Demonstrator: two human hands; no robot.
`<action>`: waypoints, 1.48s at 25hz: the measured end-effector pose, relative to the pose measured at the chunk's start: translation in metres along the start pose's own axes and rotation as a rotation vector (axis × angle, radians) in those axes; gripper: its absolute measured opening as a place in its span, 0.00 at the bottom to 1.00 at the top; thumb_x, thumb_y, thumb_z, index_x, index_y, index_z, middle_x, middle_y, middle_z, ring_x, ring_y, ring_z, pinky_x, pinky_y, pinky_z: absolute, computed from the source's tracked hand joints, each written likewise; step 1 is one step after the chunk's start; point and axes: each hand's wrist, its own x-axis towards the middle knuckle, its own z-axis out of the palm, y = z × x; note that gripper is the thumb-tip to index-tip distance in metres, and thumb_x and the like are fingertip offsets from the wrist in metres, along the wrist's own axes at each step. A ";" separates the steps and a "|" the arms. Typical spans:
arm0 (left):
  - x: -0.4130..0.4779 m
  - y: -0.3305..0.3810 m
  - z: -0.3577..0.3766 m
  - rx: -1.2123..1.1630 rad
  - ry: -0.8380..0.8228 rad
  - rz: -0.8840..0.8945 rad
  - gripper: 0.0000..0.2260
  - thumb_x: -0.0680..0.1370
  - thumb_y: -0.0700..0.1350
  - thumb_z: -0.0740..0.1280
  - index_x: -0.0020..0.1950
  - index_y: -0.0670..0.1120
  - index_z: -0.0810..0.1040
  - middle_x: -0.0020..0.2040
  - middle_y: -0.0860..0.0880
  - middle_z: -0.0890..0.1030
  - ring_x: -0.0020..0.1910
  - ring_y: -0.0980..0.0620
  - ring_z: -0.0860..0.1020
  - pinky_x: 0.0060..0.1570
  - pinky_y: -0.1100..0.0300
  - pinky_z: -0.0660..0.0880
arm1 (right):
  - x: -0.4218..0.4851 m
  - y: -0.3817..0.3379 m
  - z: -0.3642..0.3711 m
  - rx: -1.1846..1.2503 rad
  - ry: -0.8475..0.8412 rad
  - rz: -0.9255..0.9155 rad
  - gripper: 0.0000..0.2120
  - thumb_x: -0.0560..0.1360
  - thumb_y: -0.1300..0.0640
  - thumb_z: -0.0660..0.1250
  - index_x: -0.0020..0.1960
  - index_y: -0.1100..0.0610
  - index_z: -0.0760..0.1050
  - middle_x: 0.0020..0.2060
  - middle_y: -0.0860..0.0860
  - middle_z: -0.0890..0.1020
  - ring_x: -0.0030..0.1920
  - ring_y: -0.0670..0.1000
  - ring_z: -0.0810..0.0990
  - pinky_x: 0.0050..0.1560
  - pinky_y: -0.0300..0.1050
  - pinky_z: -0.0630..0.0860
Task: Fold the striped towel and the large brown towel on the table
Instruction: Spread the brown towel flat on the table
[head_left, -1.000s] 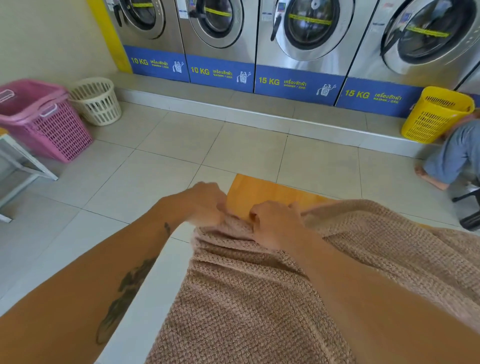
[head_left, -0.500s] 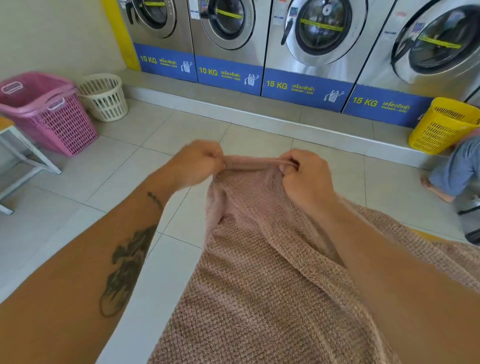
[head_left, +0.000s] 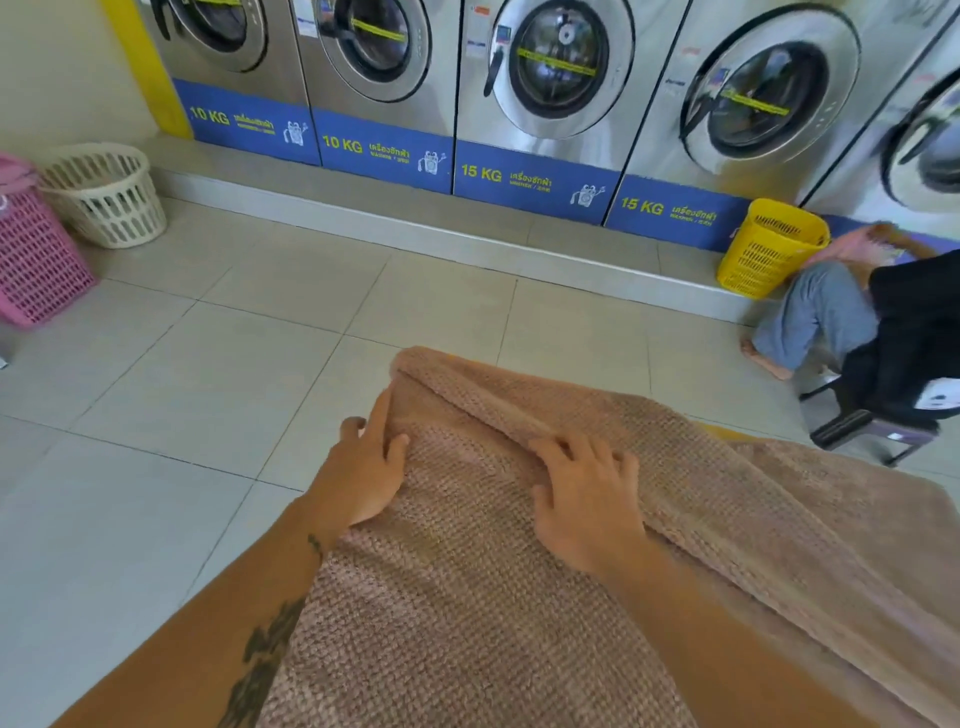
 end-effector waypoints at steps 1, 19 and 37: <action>-0.005 -0.004 0.005 0.117 0.091 -0.009 0.27 0.83 0.57 0.53 0.80 0.57 0.47 0.74 0.41 0.62 0.63 0.41 0.73 0.62 0.41 0.72 | -0.020 0.011 0.009 -0.001 -0.034 0.018 0.26 0.78 0.45 0.57 0.75 0.45 0.62 0.74 0.51 0.64 0.73 0.57 0.62 0.71 0.62 0.58; -0.349 0.037 0.129 0.244 0.217 0.265 0.12 0.73 0.39 0.70 0.54 0.50 0.78 0.58 0.49 0.72 0.51 0.45 0.73 0.50 0.47 0.77 | -0.390 0.202 0.012 0.131 -0.205 0.354 0.27 0.76 0.50 0.62 0.74 0.47 0.63 0.71 0.52 0.64 0.71 0.56 0.63 0.70 0.59 0.63; -0.496 -0.105 0.073 0.361 0.252 -0.136 0.28 0.71 0.43 0.67 0.71 0.50 0.66 0.69 0.38 0.66 0.65 0.31 0.67 0.60 0.34 0.69 | -0.571 0.129 0.058 0.105 -0.096 0.392 0.10 0.72 0.62 0.64 0.45 0.46 0.72 0.49 0.50 0.76 0.52 0.56 0.73 0.50 0.53 0.74</action>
